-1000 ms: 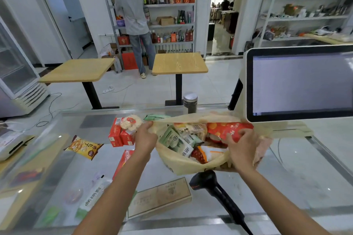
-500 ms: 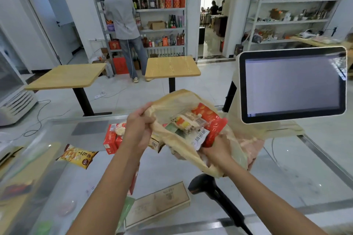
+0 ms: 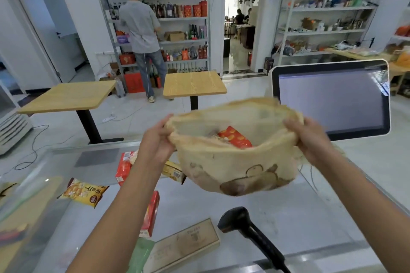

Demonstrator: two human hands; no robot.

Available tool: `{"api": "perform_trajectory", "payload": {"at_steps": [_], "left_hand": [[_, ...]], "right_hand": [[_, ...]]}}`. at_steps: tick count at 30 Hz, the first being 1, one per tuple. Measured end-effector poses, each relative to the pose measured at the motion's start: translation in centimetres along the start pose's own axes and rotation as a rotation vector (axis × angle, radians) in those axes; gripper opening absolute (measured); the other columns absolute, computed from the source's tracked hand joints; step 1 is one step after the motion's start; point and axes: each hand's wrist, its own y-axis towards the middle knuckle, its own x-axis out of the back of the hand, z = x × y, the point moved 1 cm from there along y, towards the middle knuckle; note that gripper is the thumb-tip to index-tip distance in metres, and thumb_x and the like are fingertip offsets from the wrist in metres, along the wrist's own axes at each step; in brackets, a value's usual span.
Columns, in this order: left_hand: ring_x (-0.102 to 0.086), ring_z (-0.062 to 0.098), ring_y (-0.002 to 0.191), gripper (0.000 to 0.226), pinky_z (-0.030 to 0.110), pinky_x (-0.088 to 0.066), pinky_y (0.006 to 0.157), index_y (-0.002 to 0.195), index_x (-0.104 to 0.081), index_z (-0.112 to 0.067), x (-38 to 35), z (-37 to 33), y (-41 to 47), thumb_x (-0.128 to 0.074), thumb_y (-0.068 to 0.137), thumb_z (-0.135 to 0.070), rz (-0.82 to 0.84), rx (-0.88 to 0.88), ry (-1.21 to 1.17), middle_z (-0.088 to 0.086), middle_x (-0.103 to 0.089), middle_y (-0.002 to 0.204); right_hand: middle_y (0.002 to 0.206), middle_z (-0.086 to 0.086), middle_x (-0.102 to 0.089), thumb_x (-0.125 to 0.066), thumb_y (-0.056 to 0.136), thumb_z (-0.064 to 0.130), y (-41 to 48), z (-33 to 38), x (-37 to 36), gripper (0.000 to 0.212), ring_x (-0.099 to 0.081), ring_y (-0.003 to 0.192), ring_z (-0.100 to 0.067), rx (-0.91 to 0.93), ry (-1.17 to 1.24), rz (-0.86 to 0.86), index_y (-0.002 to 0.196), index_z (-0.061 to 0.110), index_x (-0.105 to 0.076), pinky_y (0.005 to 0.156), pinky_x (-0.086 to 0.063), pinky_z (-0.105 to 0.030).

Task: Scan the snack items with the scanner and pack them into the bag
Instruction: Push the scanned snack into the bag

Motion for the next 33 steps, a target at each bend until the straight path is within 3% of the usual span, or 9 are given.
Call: {"api": "perform_trajectory", "payload": {"at_steps": [2,5,12,18,20,22,26,29,33], "left_hand": [[-0.066,0.015,0.064,0.048,0.024,-0.053,0.052,0.127,-0.044,-0.001,-3.2,-2.9,0.1,-0.025,0.087,0.017,0.132,-0.101,-0.087,0.014,-0.056,0.102],[-0.066,0.023,0.095,0.054,0.029,-0.056,0.073,0.134,-0.044,-0.001,-6.6,-5.2,0.9,-0.029,0.086,0.019,0.196,-0.233,-0.085,0.016,-0.059,0.117],[-0.057,0.026,0.111,0.059,0.037,-0.053,0.085,0.132,-0.050,-0.002,-0.9,2.4,1.6,-0.030,0.082,0.022,0.047,-0.074,0.242,0.018,-0.053,0.129],[-0.056,0.019,0.098,0.053,0.026,-0.049,0.073,0.126,-0.054,-0.016,2.3,4.7,1.7,-0.034,0.087,0.013,-0.020,-0.067,0.607,0.013,-0.053,0.127],[-0.049,0.022,0.110,0.053,0.030,-0.047,0.083,0.130,-0.051,-0.019,2.6,5.3,1.5,-0.040,0.087,0.009,-0.068,-0.140,0.854,0.008,-0.045,0.128],[-0.035,0.026,0.125,0.055,0.037,-0.040,0.100,0.134,-0.048,-0.019,2.6,5.8,0.7,-0.051,0.085,0.004,-0.077,-0.248,1.076,0.007,-0.033,0.131],[-0.014,0.024,0.141,0.051,0.038,-0.011,0.116,0.132,-0.051,-0.023,3.0,7.2,-0.7,-0.062,0.082,-0.020,0.180,-0.921,1.554,0.007,-0.024,0.149],[-0.035,0.013,0.133,0.028,0.042,-0.004,0.117,0.103,-0.067,-0.027,3.8,8.5,-0.7,-0.053,0.087,-0.045,0.492,-1.106,1.662,-0.007,-0.057,0.126],[-0.045,0.008,0.114,0.041,0.038,-0.006,0.114,0.065,-0.065,-0.027,5.3,10.0,-0.4,-0.045,0.086,-0.057,0.518,-1.104,1.801,-0.013,-0.066,0.099]], "right_hand": [[0.086,-0.001,-0.063,-0.058,0.092,0.009,0.3,4.2,0.0,0.015,-0.058,0.074,-0.014,0.192,0.009,-0.086,0.087,0.022,-0.062,0.067,-0.050,-0.028],[0.079,0.002,-0.056,-0.058,0.090,0.010,0.2,6.9,0.7,0.020,-0.050,0.074,-0.013,0.351,-0.012,-0.215,0.077,0.025,-0.055,0.066,-0.043,-0.028],[0.069,-0.008,-0.040,-0.057,0.085,0.004,-0.9,-3.2,2.7,0.015,-0.035,0.062,-0.019,0.130,-0.308,-0.301,0.076,0.006,-0.045,0.053,-0.026,-0.031],[0.084,-0.007,-0.058,-0.068,0.084,0.020,-1.7,-4.9,2.3,0.030,-0.057,0.078,-0.028,0.157,-0.427,-0.341,0.104,0.011,-0.047,0.066,-0.043,-0.038],[0.096,-0.005,-0.057,-0.073,0.081,0.018,-2.2,-4.9,1.8,0.048,-0.056,0.088,-0.024,0.227,-0.444,-0.297,0.120,0.011,-0.046,0.070,-0.042,-0.032],[0.112,-0.006,-0.053,-0.081,0.071,0.014,-2.7,-5.2,1.7,0.068,-0.048,0.103,-0.020,0.494,-0.691,-0.282,0.129,0.008,-0.047,0.084,-0.037,-0.026],[0.139,-0.006,-0.046,-0.075,0.071,0.024,-3.1,-7.5,2.0,0.065,-0.034,0.135,-0.028,1.028,-1.284,0.018,0.131,0.022,-0.052,0.116,-0.015,-0.047],[0.130,0.009,-0.059,-0.057,0.075,0.052,-3.1,-8.8,2.9,0.050,-0.028,0.141,-0.019,0.967,-1.461,0.217,0.120,0.032,-0.062,0.117,-0.002,-0.057],[0.148,0.004,-0.044,-0.042,0.053,0.087,-3.2,-10.0,4.5,0.104,-0.011,0.144,-0.020,0.619,-1.548,0.291,0.141,0.033,-0.033,0.114,0.014,-0.048]]}}
